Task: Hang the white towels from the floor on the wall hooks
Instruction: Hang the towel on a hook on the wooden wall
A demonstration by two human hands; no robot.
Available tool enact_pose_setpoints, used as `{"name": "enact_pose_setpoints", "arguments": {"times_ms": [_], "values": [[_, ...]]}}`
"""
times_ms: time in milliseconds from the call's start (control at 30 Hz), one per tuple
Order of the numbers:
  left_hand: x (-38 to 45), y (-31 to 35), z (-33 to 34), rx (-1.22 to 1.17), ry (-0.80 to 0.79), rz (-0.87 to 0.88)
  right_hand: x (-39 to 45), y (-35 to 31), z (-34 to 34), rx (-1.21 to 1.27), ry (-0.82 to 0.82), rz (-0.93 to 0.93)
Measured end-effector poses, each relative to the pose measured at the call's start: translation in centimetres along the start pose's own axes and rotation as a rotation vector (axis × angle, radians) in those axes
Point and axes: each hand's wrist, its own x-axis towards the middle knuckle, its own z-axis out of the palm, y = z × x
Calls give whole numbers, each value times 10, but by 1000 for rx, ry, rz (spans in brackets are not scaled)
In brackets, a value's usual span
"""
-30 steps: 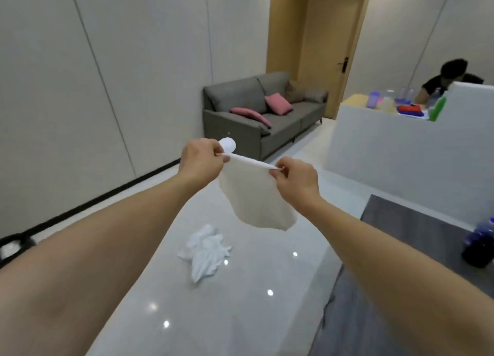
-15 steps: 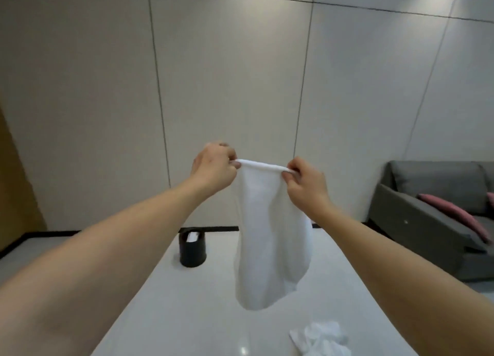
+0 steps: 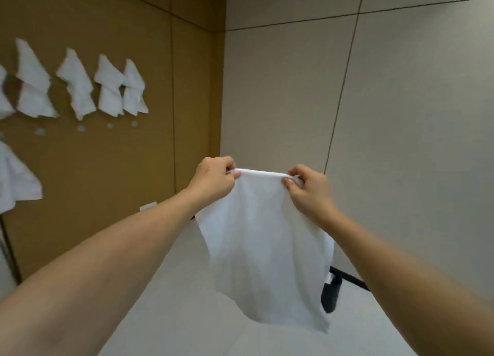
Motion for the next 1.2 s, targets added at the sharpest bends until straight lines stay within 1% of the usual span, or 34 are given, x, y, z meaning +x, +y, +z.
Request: {"name": "enact_pose_setpoints", "arguments": {"times_ms": [267,367,533,767,867,1033,1200], "values": [[58,-182,-113,135,104,-161,98,-94,200,1,-141,-175],[68,-240,-150,196,129,-217,123,-128,269,72,-162,-195],[79,-327,-195,300,162,-310,157,-173,378,113,-277,-256],[126,-441,-228,373,240,-423,227,-209,514,118,-354,-394],[159,-488,-236,411,266,-458,264,-217,573,141,-356,-435],[219,-565,-243,486,318,-541,335,-227,667,210,-437,-484],[274,-635,-250,538,344,-601,398,-239,753,275,-465,-547]]}}
